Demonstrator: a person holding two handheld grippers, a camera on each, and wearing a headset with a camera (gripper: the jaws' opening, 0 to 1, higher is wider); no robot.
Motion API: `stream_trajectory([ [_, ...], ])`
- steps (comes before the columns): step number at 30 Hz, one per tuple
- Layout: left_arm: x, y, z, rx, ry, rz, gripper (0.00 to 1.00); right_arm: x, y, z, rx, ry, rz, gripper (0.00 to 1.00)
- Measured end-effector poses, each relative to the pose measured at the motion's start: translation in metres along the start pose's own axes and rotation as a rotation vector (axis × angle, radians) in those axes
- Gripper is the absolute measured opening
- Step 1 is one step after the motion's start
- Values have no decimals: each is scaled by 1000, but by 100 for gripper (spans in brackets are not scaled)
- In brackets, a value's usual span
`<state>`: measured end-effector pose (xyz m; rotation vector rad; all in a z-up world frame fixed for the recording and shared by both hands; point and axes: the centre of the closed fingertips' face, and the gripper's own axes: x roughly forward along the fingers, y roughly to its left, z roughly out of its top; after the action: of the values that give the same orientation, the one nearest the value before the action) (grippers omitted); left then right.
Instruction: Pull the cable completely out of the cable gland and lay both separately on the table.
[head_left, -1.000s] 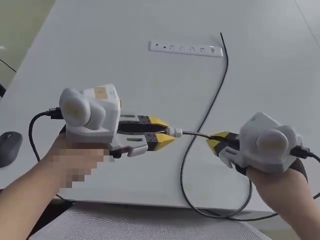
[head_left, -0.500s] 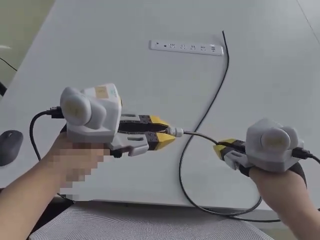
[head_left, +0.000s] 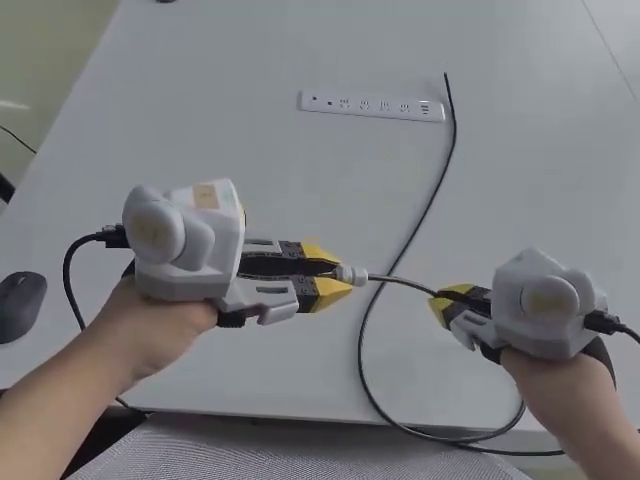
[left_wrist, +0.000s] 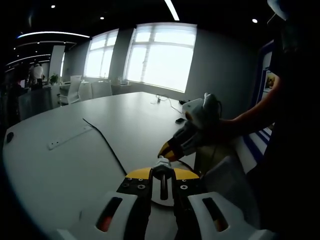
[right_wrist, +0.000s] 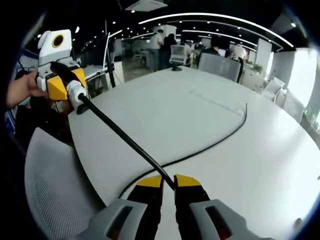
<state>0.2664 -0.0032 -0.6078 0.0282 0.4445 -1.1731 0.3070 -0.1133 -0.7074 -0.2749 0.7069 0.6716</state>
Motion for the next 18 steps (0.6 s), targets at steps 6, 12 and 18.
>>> stream_trajectory([
  [6, 0, 0, 1, 0, -1, -6, 15, -3, -4, 5, -77, -23, -20, 4],
  [12, 2, -3, 5, 13, 3, -15, 15, -7, -5, 17, -145, -62, -26, 7],
  [18, 3, -4, 6, 8, -1, -17, 15, -18, 6, 37, -264, -111, -14, 15],
])
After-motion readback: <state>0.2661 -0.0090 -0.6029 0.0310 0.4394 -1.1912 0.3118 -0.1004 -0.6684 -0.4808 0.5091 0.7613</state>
